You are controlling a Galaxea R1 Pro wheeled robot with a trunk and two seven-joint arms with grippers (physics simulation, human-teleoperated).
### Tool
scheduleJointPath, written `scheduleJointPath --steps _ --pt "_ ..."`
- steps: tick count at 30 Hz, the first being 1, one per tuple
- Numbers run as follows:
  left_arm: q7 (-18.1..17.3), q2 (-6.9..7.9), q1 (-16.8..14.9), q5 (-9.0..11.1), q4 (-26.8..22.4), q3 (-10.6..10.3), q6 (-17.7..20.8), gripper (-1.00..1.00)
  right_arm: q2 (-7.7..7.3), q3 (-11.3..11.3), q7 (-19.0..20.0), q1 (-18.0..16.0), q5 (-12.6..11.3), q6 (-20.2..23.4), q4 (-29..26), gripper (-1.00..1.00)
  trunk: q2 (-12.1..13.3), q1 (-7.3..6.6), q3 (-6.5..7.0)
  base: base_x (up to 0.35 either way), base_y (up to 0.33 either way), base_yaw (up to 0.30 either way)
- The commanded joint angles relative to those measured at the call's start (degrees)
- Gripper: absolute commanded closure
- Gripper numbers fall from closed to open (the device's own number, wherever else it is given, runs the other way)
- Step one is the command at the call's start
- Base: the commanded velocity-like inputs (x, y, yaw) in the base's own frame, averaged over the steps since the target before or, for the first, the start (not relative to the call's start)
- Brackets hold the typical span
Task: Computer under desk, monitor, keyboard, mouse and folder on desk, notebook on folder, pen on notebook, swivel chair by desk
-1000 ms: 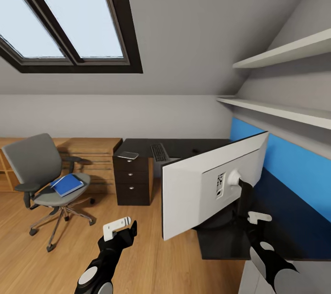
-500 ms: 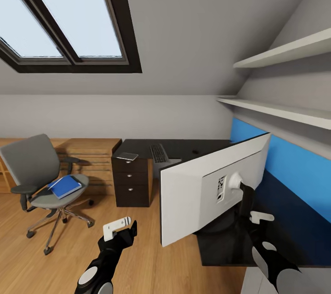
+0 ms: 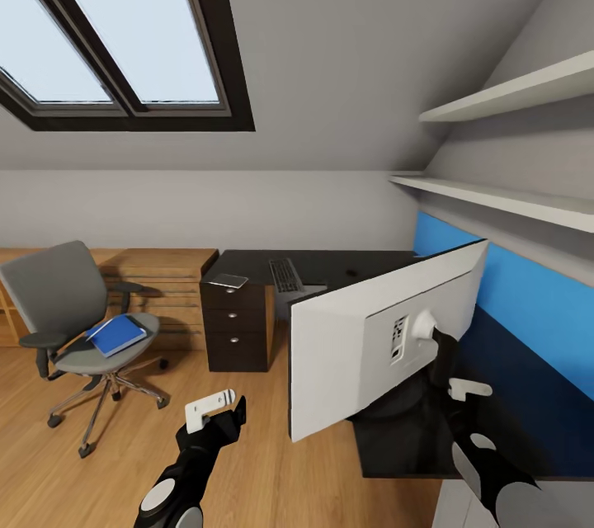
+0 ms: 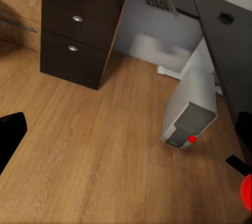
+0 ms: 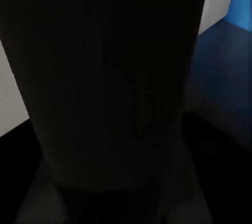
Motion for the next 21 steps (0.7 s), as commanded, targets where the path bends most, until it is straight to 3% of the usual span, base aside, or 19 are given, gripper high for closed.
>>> scheduleJointPath --steps 1,11,21 --pt "0.41 0.01 -0.06 0.36 -0.08 -0.07 0.17 -1.00 0.02 -0.12 0.10 -0.06 0.20 -0.20 0.07 1.00 -0.05 0.01 -0.08 0.000 0.000 0.000" --pt "0.41 0.01 -0.06 0.36 -0.08 -0.08 0.17 -1.00 0.02 -0.12 0.17 -0.06 0.21 -3.36 0.24 1.00 -0.05 0.01 -0.08 0.000 0.000 0.000" --pt "0.41 0.03 -0.06 0.36 -0.08 -0.08 0.17 -1.00 0.02 -0.12 0.17 -0.06 0.21 -3.80 0.33 1.00 -0.05 0.01 -0.08 0.000 0.000 0.000"
